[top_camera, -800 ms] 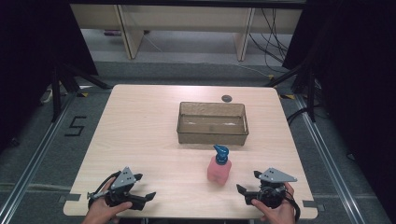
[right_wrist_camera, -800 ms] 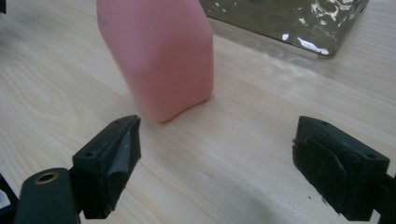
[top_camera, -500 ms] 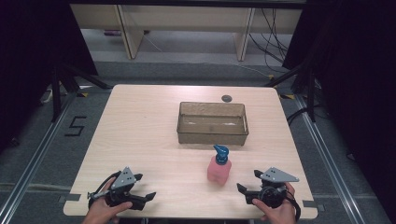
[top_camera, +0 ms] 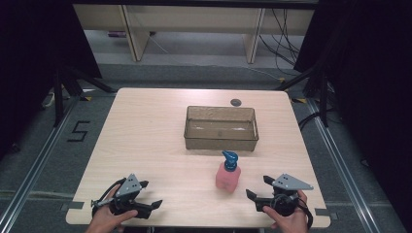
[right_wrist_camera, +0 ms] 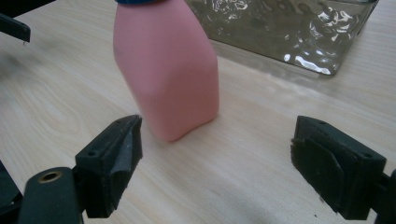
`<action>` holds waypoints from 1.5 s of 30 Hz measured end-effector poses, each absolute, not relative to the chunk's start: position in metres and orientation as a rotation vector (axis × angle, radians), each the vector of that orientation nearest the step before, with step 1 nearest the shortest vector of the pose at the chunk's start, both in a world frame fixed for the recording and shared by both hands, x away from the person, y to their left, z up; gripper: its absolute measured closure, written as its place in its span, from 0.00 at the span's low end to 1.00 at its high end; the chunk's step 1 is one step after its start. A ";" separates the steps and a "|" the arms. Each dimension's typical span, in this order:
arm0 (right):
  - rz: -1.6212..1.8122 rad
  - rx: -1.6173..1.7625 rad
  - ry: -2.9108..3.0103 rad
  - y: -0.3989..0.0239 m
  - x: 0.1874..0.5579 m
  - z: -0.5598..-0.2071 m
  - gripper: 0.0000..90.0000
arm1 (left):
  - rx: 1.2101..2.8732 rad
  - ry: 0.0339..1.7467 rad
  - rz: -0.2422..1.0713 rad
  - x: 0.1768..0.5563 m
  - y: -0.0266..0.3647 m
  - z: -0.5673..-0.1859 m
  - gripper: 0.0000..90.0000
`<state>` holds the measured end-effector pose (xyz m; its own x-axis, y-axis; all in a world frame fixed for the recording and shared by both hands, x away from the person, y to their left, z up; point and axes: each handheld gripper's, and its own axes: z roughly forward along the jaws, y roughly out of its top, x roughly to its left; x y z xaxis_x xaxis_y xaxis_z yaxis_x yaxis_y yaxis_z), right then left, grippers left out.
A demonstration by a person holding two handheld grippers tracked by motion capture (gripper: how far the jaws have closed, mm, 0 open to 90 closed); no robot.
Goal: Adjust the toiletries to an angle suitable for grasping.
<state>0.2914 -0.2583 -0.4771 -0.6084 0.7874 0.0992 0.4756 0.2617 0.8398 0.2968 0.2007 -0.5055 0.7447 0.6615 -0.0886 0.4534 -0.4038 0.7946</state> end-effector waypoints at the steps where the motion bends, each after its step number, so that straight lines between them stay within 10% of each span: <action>1: 1.273 1.142 2.197 -0.258 0.292 -0.478 0.20 | 2.074 0.838 0.304 0.297 0.201 -0.505 0.17; 45: 1.491 1.037 2.131 -0.231 0.293 -0.464 0.24 | 2.076 0.845 0.282 0.299 0.201 -0.507 0.17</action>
